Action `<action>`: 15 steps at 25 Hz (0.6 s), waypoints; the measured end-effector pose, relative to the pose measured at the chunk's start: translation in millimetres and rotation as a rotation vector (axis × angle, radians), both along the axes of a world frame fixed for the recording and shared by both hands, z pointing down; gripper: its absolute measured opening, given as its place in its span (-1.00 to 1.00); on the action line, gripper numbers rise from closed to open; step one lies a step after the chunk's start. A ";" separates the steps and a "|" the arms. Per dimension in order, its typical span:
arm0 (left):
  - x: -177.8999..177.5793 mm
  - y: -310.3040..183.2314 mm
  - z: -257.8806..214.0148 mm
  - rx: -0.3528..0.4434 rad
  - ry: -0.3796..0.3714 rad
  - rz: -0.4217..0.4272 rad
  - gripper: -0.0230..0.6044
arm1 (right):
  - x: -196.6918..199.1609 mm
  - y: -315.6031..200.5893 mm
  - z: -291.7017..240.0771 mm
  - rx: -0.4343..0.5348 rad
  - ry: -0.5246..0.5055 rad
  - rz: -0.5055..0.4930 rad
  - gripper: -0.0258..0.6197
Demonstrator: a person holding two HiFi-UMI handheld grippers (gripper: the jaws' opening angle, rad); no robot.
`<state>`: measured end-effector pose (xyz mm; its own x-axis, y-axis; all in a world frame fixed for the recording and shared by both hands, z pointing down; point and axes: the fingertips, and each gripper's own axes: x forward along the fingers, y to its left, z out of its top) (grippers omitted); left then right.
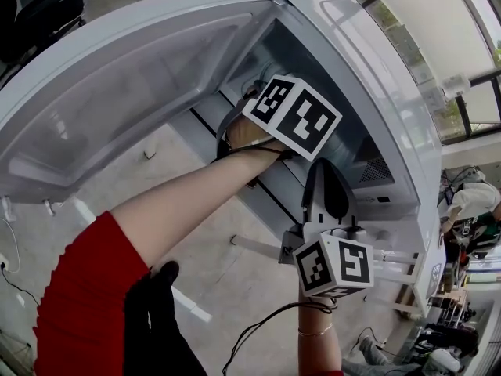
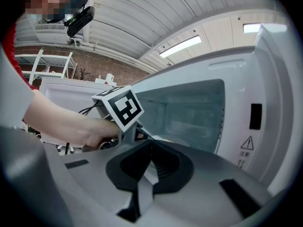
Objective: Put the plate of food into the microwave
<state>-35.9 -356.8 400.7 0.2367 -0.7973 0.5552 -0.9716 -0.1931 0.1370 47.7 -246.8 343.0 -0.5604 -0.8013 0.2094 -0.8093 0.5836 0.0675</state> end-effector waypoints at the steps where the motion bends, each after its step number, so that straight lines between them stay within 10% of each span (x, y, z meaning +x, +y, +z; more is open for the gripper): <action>1: -0.2 0.3 0.3 0.001 0.007 0.001 -0.46 | -0.4 0.4 0.9 -0.001 -0.001 0.000 -0.87; 10: -20.1 21.5 -28.4 0.125 0.051 0.036 -0.79 | -2.7 12.3 2.6 -0.005 -0.030 0.014 -0.87; 15: -12.8 45.2 -69.0 0.309 0.270 0.126 -0.90 | -1.4 17.2 -3.5 -0.013 -0.084 0.023 -0.87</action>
<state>-48.7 -311.6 331.7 0.4470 -0.8720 0.1995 -0.8750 -0.3799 0.3002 46.3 -229.6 339.6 -0.5575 -0.8119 0.1732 -0.8252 0.5648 -0.0083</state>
